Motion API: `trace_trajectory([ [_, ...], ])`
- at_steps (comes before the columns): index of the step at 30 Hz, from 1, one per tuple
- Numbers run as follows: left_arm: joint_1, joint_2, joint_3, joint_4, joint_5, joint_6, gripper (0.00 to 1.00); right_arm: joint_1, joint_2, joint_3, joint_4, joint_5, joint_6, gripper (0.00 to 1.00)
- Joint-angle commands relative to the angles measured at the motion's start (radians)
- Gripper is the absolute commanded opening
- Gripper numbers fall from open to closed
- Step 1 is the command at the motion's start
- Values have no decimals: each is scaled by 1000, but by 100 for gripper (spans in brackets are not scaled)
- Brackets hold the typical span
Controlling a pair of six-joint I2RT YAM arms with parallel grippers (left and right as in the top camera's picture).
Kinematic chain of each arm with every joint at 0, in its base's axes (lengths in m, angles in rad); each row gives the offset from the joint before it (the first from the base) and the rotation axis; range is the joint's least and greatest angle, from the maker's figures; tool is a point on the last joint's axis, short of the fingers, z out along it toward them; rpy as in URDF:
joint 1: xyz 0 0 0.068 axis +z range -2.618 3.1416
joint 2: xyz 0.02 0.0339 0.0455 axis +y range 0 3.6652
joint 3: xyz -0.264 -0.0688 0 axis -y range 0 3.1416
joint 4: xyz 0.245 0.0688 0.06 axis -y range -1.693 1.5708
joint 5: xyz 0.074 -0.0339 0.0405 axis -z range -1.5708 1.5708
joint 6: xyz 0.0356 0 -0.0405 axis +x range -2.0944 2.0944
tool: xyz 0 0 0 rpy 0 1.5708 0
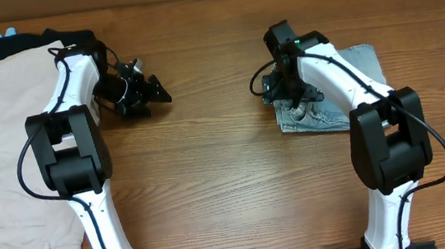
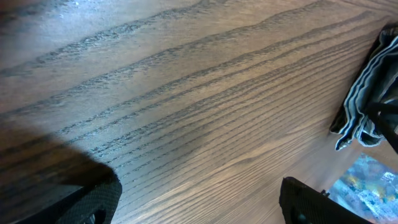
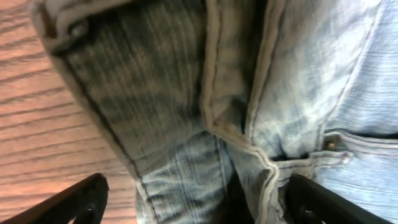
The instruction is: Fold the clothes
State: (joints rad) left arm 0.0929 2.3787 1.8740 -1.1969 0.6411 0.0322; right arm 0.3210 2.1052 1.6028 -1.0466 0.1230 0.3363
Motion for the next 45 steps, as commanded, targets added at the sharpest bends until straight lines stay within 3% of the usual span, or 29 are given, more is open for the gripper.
trace_trajectory([
  [1,-9,54,-24,18,-121,4,86,18,-1,-59,11,3,9,92],
  [11,-9,54,-24,19,-121,-12,86,18,-1,-208,69,3,17,72],
  [14,-9,54,-24,19,-121,-13,86,18,-1,-218,71,24,48,52],
  [17,-9,54,-24,18,-121,-13,86,7,-6,-214,66,41,88,15],
  [19,-9,54,-24,19,-121,-13,86,-13,-17,-192,48,40,110,8],
  [21,-9,54,-24,19,-121,-13,86,-28,-28,-164,25,40,110,4],
  [34,-9,54,-24,21,-125,-13,86,-210,-114,166,-202,110,102,4],
  [40,-9,54,-24,23,-125,-13,86,-322,-111,179,-180,108,89,4],
  [45,-9,54,-24,26,-124,-13,86,-343,-111,179,-75,60,-94,4],
])
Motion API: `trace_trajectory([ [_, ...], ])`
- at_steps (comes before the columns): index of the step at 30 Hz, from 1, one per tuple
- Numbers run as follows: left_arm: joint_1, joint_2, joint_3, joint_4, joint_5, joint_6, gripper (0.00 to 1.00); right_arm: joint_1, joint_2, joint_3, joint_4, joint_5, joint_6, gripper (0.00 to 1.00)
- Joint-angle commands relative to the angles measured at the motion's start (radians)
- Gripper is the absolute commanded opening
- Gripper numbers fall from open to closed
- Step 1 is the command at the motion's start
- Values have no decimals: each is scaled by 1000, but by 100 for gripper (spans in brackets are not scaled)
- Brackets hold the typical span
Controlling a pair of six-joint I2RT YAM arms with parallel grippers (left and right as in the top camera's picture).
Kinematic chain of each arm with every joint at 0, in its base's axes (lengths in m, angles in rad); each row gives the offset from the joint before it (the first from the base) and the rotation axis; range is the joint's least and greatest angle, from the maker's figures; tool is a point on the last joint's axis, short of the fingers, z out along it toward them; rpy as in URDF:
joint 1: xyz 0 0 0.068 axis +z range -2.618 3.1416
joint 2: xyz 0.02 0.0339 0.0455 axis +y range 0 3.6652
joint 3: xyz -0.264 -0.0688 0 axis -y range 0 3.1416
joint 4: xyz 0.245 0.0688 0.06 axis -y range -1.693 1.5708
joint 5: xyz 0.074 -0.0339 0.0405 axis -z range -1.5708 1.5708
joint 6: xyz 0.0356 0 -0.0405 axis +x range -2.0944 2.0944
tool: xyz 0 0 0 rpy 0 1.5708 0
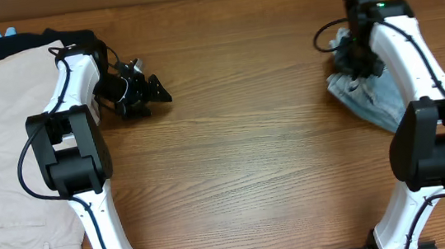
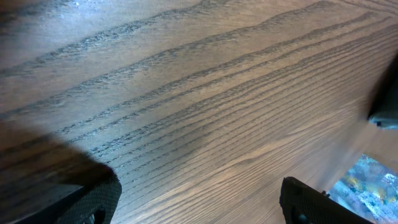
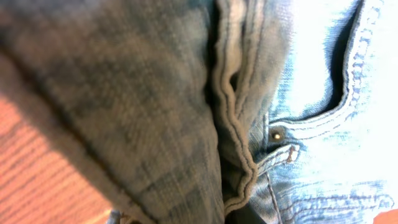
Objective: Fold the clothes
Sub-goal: 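Grasp the folded jeans with the right gripper and carry to the back-right corner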
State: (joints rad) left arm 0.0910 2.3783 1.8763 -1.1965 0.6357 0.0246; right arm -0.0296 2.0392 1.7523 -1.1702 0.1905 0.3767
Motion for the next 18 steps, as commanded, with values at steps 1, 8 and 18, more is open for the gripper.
trace_trajectory([
  [1,-7,54,-26,26,-119,-6,86,10,-45,29,74,-14,-185,4],
  [8,-8,54,-26,26,-119,-6,86,68,-38,28,173,-9,-554,4],
  [18,-11,54,-26,22,-119,-6,85,74,-11,-18,192,44,-969,4],
])
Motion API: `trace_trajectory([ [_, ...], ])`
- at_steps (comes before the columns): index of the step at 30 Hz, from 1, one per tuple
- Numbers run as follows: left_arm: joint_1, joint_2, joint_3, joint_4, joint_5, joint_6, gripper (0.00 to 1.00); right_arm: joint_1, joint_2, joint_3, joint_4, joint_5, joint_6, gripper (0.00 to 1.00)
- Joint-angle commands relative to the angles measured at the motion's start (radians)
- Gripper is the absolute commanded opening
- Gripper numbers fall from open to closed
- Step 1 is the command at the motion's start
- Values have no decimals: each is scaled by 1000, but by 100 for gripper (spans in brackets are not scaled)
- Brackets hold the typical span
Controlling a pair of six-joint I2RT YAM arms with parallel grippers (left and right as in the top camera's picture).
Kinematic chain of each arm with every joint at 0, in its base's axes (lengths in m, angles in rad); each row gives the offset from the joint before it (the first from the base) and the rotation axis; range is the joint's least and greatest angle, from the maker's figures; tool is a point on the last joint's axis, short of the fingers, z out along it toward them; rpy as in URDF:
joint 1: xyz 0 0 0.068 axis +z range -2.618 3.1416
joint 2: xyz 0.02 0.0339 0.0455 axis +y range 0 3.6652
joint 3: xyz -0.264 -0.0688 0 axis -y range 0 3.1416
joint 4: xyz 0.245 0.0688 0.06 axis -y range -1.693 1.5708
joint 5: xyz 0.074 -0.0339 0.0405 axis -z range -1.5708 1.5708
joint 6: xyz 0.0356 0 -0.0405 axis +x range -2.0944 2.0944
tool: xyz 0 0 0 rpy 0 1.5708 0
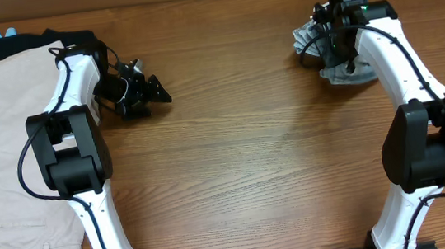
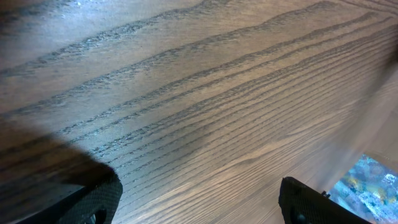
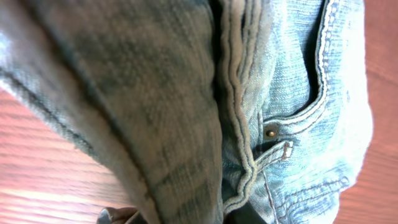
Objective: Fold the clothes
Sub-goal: 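Grasp the folded jeans with the right gripper and carry to the back-right corner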
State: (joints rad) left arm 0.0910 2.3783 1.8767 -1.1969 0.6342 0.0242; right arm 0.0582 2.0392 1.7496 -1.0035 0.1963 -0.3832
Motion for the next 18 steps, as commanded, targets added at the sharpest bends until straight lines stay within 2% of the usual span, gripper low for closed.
trace_trajectory([
  [1,-13,54,-26,23,-117,-6,85,-16,-8,-29,38,38,-240,4],
  [5,-15,54,-26,22,-117,-6,85,-31,29,-67,64,-6,-423,4],
  [12,-15,54,-26,22,-117,-33,85,-65,92,-103,226,-6,-465,4],
  [18,-20,54,-26,21,-117,-48,85,-116,108,-103,343,-21,-597,4],
])
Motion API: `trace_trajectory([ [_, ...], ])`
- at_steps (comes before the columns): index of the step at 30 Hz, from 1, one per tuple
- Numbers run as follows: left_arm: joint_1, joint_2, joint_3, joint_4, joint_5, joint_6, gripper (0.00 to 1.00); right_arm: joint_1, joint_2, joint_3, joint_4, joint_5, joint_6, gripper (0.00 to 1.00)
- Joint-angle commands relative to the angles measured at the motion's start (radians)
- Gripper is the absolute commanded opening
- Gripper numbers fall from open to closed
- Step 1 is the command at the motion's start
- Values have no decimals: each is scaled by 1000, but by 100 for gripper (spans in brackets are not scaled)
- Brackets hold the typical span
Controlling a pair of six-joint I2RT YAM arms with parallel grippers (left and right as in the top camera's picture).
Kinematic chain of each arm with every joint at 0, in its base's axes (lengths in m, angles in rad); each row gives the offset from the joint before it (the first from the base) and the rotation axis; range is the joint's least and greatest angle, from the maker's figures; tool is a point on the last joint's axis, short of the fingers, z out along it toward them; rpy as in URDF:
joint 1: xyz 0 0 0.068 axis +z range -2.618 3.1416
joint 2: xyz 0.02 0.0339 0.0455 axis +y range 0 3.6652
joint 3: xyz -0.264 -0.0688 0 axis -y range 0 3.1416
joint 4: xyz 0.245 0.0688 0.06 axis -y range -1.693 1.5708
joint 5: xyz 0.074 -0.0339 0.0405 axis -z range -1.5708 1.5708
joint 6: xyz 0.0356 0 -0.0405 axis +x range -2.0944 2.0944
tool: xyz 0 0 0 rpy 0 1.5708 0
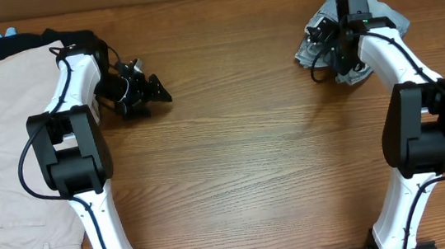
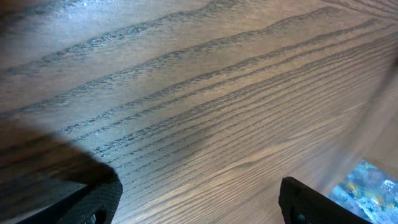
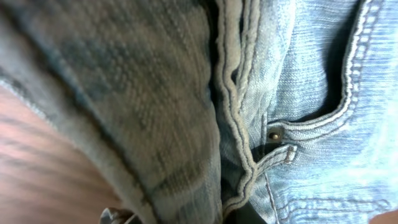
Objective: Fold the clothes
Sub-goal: 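Grasp the folded jeans with the right gripper and carry to the back-right corner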
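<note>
A bundle of light blue jeans hangs at the back right of the table, with my right gripper shut on it. Denim with a pocket seam and rivet fills the right wrist view and hides the fingers. My left gripper stands open over bare wood at the back left, its two dark fingertips wide apart with nothing between them. A pile of clothes lies at the left edge, beige trousers on top.
Under the beige trousers lie a dark garment and a light blue one. The wooden table runs between the two arms. The back edge of the table is close behind the jeans.
My right gripper has carried the jeans a little to the right and farther back, so part of the denim now reaches the table's back edge. The left arm has not moved.
My right gripper was down on the folded jeans lying right of the table's middle. Then it held them near the right edge, then at the back right, and now closer to the back right corner. The left gripper stayed open throughout.
</note>
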State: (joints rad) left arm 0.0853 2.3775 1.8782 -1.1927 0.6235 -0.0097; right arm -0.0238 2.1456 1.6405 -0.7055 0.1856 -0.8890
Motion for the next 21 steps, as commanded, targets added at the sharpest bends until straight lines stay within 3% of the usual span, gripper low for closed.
trace_trajectory([
  [1,-15,55,-28,18,-107,-14,85,-47,2,6,69,-16,-116,4],
  [7,-18,55,-28,19,-107,-14,85,-136,10,6,168,-91,-180,6],
  [9,-20,55,-28,23,-107,-16,85,-158,9,6,190,-119,-133,37],
  [10,-21,55,-28,25,-107,-17,85,-164,9,6,205,-118,-81,99],
  [14,-23,55,-28,36,-107,-21,85,-170,-6,16,196,-167,166,100],
  [21,-24,55,-28,39,-107,-21,86,-170,-73,96,-15,-189,845,100],
])
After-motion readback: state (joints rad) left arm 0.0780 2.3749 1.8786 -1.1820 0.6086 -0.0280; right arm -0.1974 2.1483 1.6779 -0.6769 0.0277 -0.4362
